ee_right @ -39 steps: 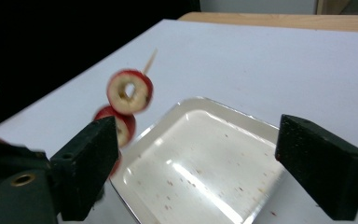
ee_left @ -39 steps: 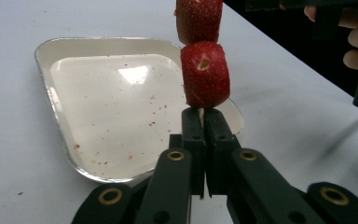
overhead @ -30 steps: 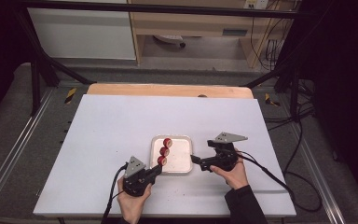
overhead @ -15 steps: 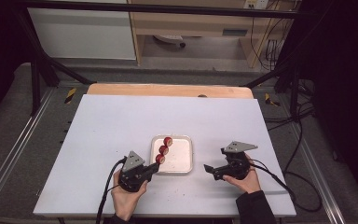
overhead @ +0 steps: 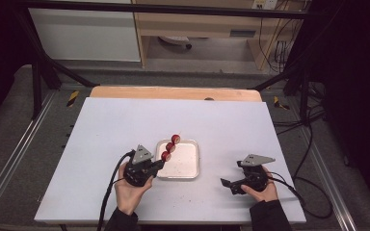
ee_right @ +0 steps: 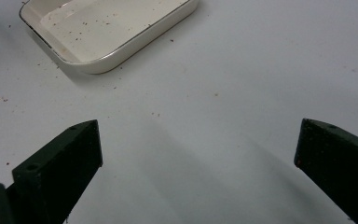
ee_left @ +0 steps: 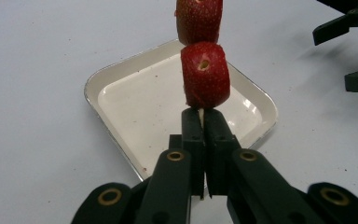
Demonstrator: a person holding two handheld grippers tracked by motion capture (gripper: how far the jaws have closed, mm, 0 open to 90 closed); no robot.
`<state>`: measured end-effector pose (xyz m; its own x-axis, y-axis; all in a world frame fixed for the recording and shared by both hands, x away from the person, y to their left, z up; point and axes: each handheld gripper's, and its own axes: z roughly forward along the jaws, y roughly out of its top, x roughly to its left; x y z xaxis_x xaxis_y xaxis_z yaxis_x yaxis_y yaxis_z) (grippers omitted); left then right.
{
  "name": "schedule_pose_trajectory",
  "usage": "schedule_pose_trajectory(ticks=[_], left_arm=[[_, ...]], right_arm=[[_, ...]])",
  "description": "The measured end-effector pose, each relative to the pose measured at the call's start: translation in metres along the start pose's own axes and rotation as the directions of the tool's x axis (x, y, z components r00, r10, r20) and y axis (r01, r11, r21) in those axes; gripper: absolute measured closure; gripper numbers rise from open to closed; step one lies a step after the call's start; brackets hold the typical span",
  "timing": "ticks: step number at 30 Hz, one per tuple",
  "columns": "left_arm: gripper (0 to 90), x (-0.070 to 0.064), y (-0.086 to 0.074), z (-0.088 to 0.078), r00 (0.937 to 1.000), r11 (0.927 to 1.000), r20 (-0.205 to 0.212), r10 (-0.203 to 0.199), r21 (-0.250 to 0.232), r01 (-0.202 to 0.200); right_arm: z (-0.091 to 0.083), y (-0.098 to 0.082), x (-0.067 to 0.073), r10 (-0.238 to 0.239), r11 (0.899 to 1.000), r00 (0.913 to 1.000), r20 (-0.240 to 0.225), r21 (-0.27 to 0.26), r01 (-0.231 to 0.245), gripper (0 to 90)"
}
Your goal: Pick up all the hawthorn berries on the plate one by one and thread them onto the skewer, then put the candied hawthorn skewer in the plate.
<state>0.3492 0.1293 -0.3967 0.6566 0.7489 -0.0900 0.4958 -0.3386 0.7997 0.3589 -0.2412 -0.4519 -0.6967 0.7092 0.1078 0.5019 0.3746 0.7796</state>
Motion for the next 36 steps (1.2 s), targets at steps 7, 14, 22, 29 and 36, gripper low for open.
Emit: schedule_pose_trajectory(ticks=[7,14,22,29,36], left_arm=[[88.1,0.002,0.008,0.01,0.9997,0.999,-0.008,0.023,0.039,-0.023],[88.1,0.005,0.01,0.024,0.9993,0.9958,-0.019,0.032,0.086,-0.03],[88.1,0.008,0.008,0.041,0.9985,0.989,-0.035,0.043,0.143,-0.037],[88.1,0.004,0.003,0.054,0.9971,0.977,-0.049,0.058,0.208,-0.047],[88.0,0.002,0.0,0.061,0.9946,0.962,-0.077,0.069,0.269,-0.046]], right_arm=[[-0.004,-0.003,-0.002,0.011,1.0,0.9999,0.002,-0.008,-0.011,1.7],[-0.006,-0.004,-0.003,0.017,1.0,0.9998,0.004,-0.011,-0.017,1.8],[-0.007,-0.006,-0.004,0.021,1.0,0.9998,0.003,-0.008,-0.021,1.9],[-0.008,-0.007,-0.004,0.024,1.0,0.9997,0.0,-0.008,-0.024,1.9],[-0.007,-0.008,-0.005,0.023,1.0,0.9997,-0.001,-0.009,-0.023,1.9]])
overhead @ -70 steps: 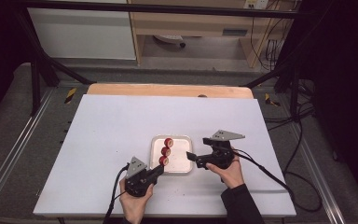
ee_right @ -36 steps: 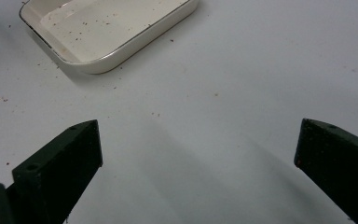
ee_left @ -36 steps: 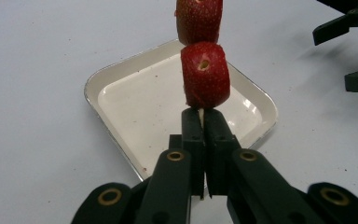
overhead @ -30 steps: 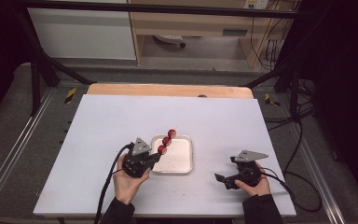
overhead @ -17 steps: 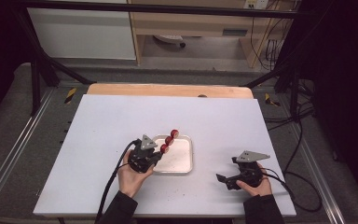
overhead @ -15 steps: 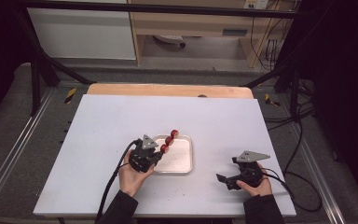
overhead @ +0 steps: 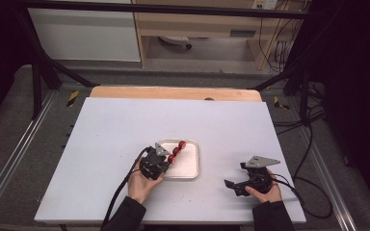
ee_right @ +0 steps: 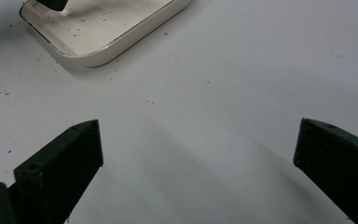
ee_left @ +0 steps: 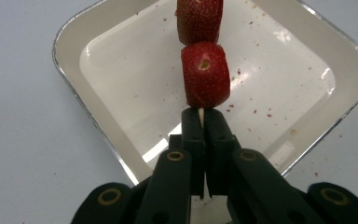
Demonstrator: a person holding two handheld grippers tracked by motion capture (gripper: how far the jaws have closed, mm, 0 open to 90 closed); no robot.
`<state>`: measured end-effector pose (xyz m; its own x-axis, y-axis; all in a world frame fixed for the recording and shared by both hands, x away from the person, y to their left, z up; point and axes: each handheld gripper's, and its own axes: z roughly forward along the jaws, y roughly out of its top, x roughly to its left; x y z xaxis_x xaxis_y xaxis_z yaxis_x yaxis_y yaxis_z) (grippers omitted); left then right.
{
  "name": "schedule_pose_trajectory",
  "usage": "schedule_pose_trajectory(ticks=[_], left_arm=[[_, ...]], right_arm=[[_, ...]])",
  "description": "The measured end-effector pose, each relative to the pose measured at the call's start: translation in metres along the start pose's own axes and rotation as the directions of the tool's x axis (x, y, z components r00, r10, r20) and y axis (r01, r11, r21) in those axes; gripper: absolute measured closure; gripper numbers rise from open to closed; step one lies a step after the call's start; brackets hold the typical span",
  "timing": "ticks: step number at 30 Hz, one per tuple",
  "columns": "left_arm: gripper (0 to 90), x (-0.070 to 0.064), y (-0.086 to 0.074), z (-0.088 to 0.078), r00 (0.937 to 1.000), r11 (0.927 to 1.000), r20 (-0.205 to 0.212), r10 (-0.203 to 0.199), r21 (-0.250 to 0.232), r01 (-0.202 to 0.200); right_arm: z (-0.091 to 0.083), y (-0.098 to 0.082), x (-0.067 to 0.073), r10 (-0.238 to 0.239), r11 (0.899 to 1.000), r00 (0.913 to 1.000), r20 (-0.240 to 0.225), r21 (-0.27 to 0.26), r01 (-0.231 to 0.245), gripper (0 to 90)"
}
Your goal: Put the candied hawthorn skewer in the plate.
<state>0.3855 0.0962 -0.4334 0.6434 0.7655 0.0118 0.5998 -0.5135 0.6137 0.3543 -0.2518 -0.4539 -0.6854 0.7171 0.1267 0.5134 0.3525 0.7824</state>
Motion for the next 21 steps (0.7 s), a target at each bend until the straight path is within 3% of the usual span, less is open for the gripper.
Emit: schedule_pose_trajectory(ticks=[21], left_arm=[[84.2,0.0,0.0005,-0.0029,0.9995,0.9999,-0.03,0.008,0.009,-0.008]], right_arm=[[0.001,-0.0001,0.0001,0.005,1.0,1.0,0.004,0.003,-0.005,1.9]])
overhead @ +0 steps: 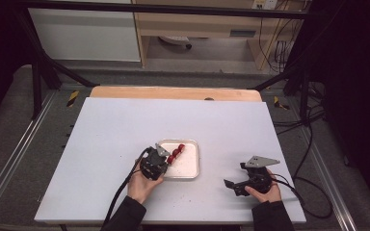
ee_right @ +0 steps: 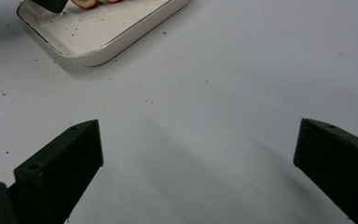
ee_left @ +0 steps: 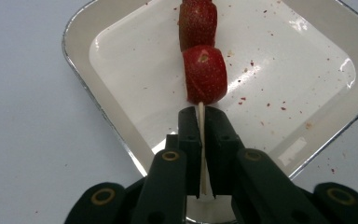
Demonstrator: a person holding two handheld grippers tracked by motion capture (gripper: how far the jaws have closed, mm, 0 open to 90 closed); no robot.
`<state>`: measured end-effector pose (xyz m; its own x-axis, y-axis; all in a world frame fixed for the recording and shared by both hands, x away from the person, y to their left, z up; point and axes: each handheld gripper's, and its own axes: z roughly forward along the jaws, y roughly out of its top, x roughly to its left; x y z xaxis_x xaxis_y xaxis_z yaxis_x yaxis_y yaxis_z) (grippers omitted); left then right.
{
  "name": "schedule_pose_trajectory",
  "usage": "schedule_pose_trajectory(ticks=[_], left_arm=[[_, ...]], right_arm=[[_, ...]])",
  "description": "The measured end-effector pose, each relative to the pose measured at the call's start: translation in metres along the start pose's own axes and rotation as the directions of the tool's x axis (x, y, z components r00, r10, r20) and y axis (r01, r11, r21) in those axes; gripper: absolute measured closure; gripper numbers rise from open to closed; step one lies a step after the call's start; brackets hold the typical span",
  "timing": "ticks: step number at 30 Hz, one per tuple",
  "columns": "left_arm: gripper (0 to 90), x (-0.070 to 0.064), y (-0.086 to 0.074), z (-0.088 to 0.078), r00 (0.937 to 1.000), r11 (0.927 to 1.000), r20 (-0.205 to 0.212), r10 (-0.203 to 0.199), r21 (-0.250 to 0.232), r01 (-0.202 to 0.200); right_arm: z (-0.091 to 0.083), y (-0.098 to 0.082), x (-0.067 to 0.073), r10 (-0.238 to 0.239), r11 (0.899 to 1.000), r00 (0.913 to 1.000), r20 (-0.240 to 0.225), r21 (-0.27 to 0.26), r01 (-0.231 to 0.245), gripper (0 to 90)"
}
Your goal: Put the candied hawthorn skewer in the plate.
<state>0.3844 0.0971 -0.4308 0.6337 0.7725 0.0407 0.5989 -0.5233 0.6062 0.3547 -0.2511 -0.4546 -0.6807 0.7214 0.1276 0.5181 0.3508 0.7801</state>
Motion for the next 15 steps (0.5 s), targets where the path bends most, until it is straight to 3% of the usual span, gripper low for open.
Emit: schedule_pose_trajectory(ticks=[4,9,12,15], left_arm=[[76.9,0.001,0.002,-0.008,0.9997,0.9997,0.017,0.018,-0.019,-0.018],[60.1,0.003,0.005,-0.019,0.9965,0.9967,0.057,0.061,-0.057,-0.058],[48.7,0.004,0.005,-0.025,0.9944,0.9942,0.049,0.093,-0.058,-0.09],[39.1,0.009,0.002,-0.03,0.9934,0.9934,0.056,0.1,-0.061,-0.097]], right_arm=[[-0.001,0.0,0.0,0.003,1.0,1.0,0.001,-0.002,-0.003,1.8],[-0.001,0.0,0.0,0.002,1.0,1.0,0.005,-0.004,-0.002,1.7],[-0.001,0.0,0.0,0.002,1.0,1.0,0.007,-0.005,-0.002,1.6],[-0.001,0.0,0.0,0.005,1.0,1.0,0.007,-0.004,-0.005,1.6]])
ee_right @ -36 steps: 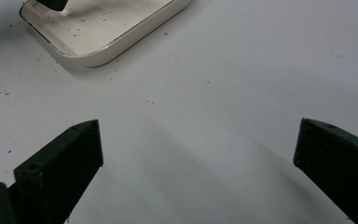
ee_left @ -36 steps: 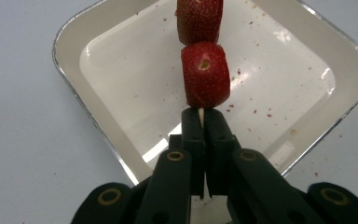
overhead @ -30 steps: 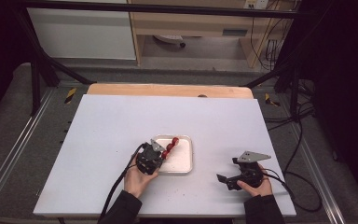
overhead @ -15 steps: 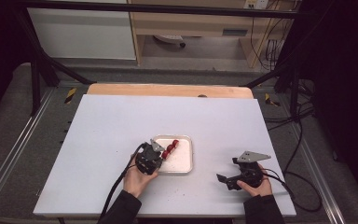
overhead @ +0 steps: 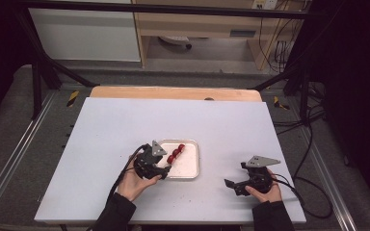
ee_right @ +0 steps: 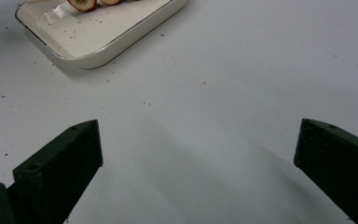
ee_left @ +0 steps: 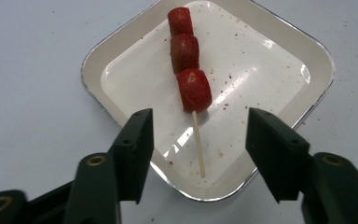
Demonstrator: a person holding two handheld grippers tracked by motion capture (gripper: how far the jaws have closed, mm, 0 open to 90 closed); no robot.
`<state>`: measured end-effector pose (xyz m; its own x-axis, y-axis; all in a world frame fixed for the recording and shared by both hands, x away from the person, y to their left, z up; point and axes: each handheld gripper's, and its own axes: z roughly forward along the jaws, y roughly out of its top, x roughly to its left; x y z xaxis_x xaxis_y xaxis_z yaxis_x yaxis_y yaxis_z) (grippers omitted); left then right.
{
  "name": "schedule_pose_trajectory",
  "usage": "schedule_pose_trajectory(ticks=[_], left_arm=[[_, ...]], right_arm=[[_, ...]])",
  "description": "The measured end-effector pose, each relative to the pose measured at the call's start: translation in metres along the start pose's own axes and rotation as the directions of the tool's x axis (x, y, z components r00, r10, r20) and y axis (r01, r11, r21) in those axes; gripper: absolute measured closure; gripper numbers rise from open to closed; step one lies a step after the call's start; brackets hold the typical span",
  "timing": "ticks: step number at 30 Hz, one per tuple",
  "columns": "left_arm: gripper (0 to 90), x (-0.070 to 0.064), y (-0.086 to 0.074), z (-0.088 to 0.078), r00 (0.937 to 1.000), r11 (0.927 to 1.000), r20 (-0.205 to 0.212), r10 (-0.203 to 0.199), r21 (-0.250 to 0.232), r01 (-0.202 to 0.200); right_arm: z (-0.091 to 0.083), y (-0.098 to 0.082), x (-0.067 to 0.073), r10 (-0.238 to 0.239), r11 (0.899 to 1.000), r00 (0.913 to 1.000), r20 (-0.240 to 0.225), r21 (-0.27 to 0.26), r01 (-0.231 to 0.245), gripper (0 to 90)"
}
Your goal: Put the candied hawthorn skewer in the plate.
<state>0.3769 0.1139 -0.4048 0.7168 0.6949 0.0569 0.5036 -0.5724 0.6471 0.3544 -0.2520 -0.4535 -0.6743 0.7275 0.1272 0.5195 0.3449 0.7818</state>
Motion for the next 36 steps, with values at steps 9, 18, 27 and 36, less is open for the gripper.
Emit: schedule_pose_trajectory(ticks=[9,18,27,36], left_arm=[[20.4,0.02,-0.021,-0.023,0.9988,0.9996,0.048,-0.013,-0.024,0.014],[15.6,0.045,-0.066,-0.042,0.9963,0.9949,0.018,-0.084,-0.055,0.084],[15.4,0.061,-0.11,-0.051,0.9891,0.9812,-0.012,-0.147,-0.129,0.144],[14.4,0.07,-0.132,-0.054,0.9833,0.9726,-0.004,-0.182,-0.148,0.179]], right_arm=[[0.0,0.0,0.0,0.006,1.0,1.0,-0.002,0.001,-0.006,1.5],[0.0,0.0,0.0,0.01,1.0,1.0,0.0,0.0,-0.01,1.3],[0.001,0.0,0.0,0.007,1.0,1.0,-0.005,0.013,-0.007,1.1],[0.002,-0.002,0.002,0.005,1.0,1.0,-0.008,0.026,-0.004,1.2]])
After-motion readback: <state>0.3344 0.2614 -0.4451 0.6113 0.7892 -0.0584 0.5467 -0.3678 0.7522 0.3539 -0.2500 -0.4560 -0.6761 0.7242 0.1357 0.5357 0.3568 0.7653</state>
